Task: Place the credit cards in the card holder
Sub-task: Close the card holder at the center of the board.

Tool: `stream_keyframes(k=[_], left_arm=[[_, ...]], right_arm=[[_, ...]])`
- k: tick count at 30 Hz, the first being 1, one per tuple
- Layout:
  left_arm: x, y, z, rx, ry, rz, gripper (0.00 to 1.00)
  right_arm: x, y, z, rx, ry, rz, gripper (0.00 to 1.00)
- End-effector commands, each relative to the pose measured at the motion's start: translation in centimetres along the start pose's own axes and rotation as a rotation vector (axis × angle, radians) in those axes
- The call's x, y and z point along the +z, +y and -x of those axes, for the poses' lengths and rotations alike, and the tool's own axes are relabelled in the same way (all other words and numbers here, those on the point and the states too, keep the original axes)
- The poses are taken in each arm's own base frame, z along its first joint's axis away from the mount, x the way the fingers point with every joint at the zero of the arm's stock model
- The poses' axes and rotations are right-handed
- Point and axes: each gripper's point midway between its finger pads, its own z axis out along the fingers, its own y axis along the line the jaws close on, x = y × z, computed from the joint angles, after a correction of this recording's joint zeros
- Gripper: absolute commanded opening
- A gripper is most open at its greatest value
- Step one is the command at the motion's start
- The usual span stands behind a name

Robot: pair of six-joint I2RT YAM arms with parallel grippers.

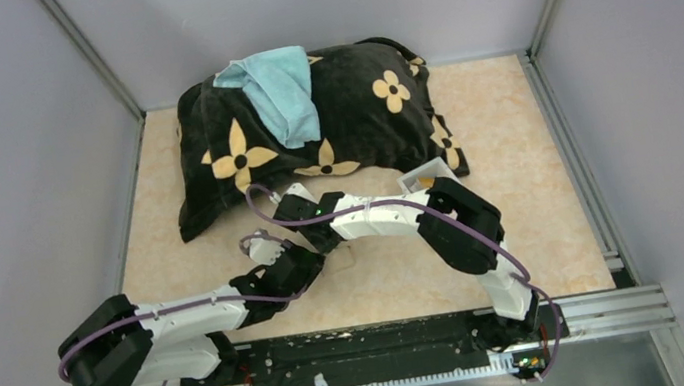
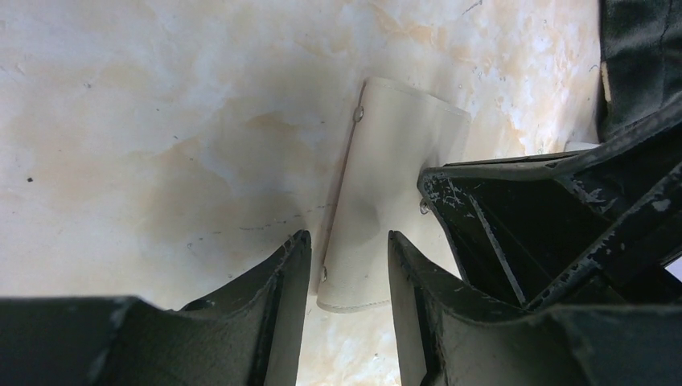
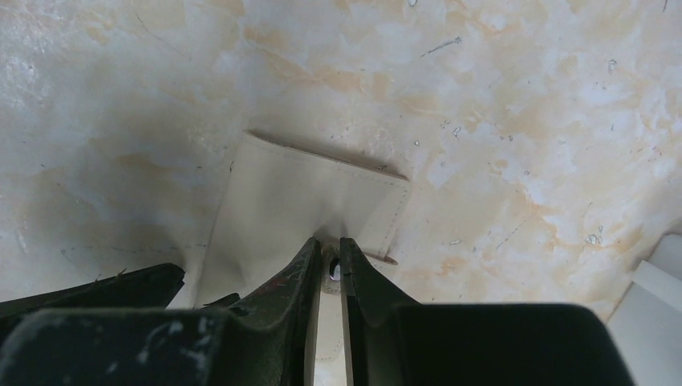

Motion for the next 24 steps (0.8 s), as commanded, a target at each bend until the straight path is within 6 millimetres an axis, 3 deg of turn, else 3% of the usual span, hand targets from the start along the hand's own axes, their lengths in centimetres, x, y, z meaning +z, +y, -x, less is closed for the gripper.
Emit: stream_keyframes(k=[1,6,13,24], left_arm=[[0.1,2.2,-0.6,0.017,0.025,0.050,0.48],[0.0,2.5,-0.7,-0.006,0.030,0.047,0.48],[0.0,2.3,-0.7,-0.020,0.031,0.026,0.49],[0.0,3.3,-1.0,-0.032,0.044,0.012,0.51]], right_arm=[[-2.0,-1.2,1.0,0.024,-0.034,-0.014,0.15],[-2.7,-1.3,1.5,0.032,-0.051,-0.009,0.16],[-3.5,-1.7,2.1,0.036,-0.063,-0.018,0.27],[-3.7,-1.8,1.9,0.049,-0.053,-0.024,0.23]])
